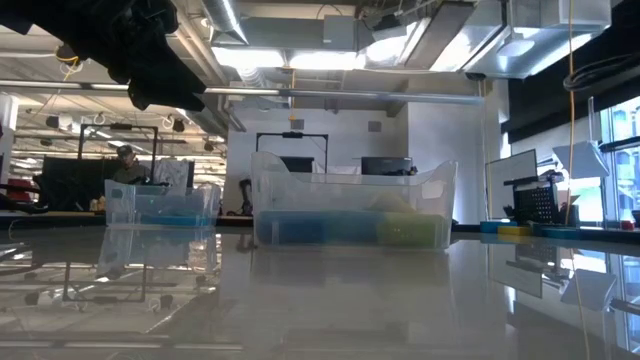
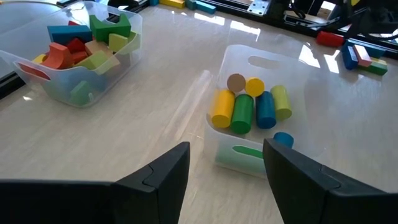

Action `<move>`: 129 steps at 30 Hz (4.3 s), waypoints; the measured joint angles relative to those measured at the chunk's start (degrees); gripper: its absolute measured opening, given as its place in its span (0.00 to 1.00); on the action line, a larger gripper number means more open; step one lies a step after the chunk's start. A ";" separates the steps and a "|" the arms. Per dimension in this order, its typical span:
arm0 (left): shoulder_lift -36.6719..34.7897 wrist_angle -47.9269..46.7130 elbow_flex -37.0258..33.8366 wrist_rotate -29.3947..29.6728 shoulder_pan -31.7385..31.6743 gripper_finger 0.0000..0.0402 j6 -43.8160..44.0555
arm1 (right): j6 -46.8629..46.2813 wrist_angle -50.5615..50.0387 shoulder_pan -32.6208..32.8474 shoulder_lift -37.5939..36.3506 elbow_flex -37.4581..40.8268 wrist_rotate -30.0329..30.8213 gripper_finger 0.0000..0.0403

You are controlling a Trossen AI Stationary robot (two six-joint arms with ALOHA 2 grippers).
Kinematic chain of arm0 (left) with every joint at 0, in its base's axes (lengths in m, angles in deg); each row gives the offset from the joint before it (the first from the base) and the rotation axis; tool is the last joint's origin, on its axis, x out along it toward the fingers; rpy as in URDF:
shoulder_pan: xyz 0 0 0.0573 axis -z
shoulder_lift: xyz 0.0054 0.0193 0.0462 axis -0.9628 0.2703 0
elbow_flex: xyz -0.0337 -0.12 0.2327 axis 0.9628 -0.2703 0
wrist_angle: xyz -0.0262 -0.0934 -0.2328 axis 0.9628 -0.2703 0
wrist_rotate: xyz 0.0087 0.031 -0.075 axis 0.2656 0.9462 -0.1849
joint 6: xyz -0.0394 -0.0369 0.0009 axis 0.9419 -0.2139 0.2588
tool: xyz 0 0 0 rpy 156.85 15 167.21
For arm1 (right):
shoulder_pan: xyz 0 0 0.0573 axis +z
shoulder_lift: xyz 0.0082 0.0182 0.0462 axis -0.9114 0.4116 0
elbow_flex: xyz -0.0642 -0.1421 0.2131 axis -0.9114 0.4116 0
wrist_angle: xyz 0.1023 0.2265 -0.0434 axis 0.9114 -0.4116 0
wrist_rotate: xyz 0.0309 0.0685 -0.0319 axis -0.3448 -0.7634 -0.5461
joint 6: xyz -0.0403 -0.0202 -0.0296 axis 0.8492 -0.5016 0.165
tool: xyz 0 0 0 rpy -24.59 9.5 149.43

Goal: Sort blocks by size
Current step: Put the red cylindrical block into the bottom transparent bin

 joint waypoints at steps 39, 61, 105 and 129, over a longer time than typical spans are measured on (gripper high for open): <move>-0.02 0.05 0.00 0.01 0.00 0.49 -0.41 | 2.51 16.27 -0.37 2.23 11.95 -2.79 0.61; -0.01 0.01 0.00 -0.01 0.00 0.49 -0.61 | 6.30 16.29 -1.17 2.13 11.00 4.05 0.36; -0.02 0.03 0.00 0.01 0.00 0.49 -0.44 | 56.26 28.85 -16.27 2.13 -11.28 49.64 0.35; 0.00 0.03 0.00 0.00 0.00 0.49 0.02 | 79.53 48.57 -29.03 11.37 -11.30 50.84 0.35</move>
